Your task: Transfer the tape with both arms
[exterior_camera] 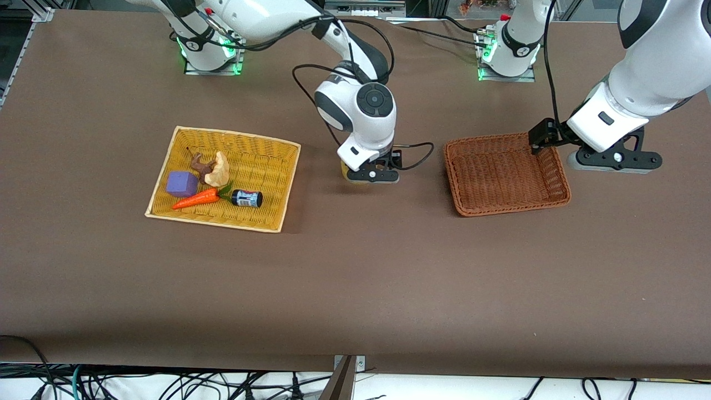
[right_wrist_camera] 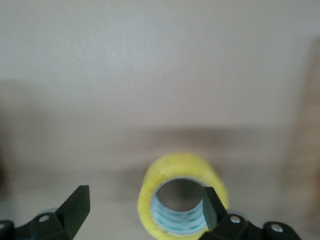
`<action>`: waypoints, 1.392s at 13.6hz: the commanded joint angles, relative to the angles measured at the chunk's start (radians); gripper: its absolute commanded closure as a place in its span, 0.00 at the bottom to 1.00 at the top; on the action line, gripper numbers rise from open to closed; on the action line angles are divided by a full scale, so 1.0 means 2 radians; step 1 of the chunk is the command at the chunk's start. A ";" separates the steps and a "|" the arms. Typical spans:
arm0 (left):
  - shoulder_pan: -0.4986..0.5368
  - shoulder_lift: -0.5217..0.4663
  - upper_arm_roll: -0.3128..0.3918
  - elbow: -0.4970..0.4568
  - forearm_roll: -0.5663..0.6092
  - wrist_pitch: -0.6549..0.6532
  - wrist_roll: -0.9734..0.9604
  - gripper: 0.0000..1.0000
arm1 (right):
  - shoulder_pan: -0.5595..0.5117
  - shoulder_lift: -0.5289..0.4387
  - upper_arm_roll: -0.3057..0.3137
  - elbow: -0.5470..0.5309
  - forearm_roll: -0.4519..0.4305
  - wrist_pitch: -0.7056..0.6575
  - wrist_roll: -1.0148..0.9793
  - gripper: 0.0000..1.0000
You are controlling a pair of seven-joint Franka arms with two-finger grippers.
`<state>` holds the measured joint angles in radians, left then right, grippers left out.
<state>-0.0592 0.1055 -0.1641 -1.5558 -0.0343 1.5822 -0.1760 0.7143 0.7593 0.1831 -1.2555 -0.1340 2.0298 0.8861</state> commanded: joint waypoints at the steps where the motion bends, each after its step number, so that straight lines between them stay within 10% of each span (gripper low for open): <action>1: -0.001 0.009 -0.001 -0.004 -0.034 -0.003 0.004 0.00 | -0.042 -0.055 0.000 -0.005 -0.004 -0.045 -0.094 0.00; 10: -0.058 0.098 -0.049 -0.011 -0.097 0.120 -0.067 0.00 | -0.229 -0.112 0.002 -0.003 0.020 -0.094 -0.277 0.00; 16: -0.154 0.226 -0.051 -0.049 0.006 0.253 -0.207 0.00 | -0.250 -0.138 -0.031 -0.013 0.013 -0.098 -0.297 0.00; 19: -0.171 0.238 -0.051 -0.069 0.003 0.289 -0.221 0.00 | -0.293 -0.210 -0.030 -0.107 0.014 -0.072 -0.294 0.00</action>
<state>-0.3885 0.6105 -0.2671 -1.6610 -0.0525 2.1387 -0.5845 0.1855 0.4810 0.1153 -1.2856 -0.1100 1.8490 0.3123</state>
